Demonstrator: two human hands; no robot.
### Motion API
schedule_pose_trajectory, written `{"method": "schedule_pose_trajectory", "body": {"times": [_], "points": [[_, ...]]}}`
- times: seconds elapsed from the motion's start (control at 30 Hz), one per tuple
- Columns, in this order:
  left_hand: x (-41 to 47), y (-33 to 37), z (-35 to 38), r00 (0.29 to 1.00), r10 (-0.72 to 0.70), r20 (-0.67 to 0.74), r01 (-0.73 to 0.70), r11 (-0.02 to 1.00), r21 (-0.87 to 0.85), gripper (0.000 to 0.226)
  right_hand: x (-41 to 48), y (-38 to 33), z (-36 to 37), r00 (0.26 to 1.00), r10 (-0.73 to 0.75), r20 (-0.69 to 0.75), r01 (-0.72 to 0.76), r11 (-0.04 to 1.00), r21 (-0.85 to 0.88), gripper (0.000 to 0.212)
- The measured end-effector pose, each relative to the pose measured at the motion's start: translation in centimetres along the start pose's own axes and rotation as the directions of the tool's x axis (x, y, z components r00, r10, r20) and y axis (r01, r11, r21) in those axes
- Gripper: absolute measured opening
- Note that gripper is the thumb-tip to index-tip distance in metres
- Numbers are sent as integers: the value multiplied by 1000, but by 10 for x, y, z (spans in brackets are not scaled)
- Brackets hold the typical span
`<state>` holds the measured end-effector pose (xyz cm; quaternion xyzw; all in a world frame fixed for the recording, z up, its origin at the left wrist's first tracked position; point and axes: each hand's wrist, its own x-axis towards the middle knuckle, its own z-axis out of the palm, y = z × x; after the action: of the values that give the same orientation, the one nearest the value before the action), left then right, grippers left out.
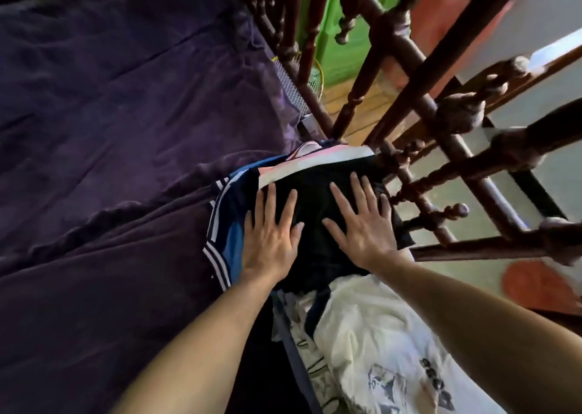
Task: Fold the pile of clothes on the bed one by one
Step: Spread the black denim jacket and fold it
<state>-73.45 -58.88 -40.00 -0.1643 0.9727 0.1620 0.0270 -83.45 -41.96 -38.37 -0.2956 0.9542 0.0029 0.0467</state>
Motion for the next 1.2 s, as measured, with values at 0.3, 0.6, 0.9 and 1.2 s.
{"method": "schedule_pose_trajectory", "body": {"times": [0.3,0.6,0.9,1.2], "points": [[-5,11,-16,986,-39,162,20,993,117,66,1,5,-10,980,-9,198,4,1000,23,69],[-151,21,-109,951,-240,194,230,970,74,24,-75,-12,-109,980,-106,171,96,993,67,40],[-390,12,-180,826,-564,-6,562,823,76,21,-211,-127,-174,857,-502,115,486,862,142,24],[-621,-46,-254,591,-771,-238,788,615,-37,21,-342,-322,-242,602,-799,2,778,587,224,22]]}}
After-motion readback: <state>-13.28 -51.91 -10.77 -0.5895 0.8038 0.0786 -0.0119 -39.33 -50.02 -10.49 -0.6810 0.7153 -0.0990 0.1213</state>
